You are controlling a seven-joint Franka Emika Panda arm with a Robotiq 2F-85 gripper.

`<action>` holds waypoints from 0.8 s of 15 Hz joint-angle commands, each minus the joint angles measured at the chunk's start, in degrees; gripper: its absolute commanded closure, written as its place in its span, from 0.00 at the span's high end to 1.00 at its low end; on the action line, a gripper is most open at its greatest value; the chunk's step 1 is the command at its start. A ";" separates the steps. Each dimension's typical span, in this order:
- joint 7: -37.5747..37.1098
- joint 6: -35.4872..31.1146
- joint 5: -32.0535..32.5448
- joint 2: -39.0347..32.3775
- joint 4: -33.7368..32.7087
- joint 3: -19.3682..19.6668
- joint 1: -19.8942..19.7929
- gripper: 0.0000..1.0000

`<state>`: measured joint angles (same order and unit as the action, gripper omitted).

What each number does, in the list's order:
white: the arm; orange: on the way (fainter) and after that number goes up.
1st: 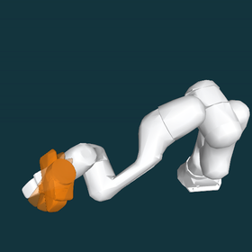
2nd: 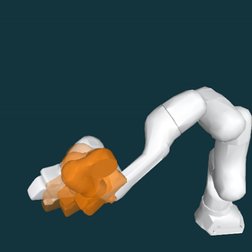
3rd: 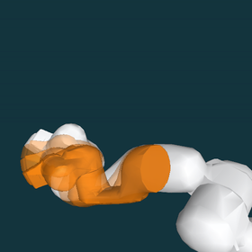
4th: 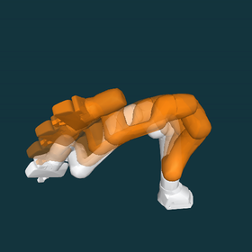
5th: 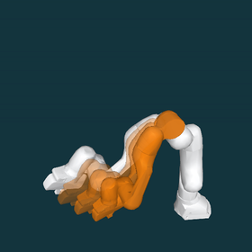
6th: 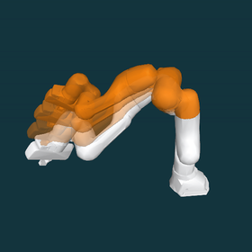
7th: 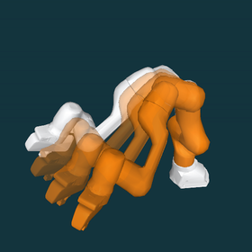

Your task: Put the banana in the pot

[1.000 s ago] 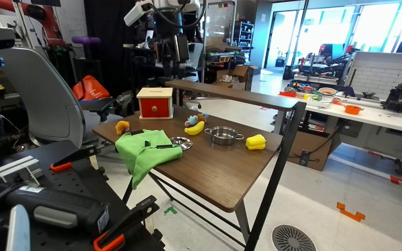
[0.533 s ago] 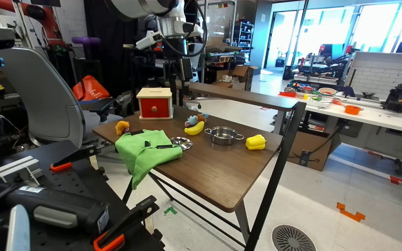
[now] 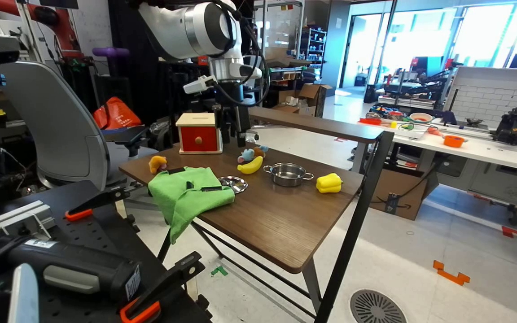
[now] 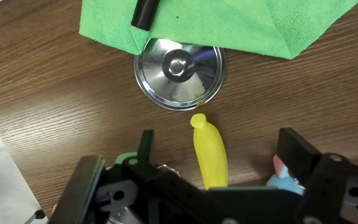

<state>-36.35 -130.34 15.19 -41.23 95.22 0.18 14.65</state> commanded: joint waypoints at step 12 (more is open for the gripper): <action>1.06 7.14 -1.45 -9.89 -10.64 2.82 1.91 0.75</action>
<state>-36.32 -126.03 15.11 -48.79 88.53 1.69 15.41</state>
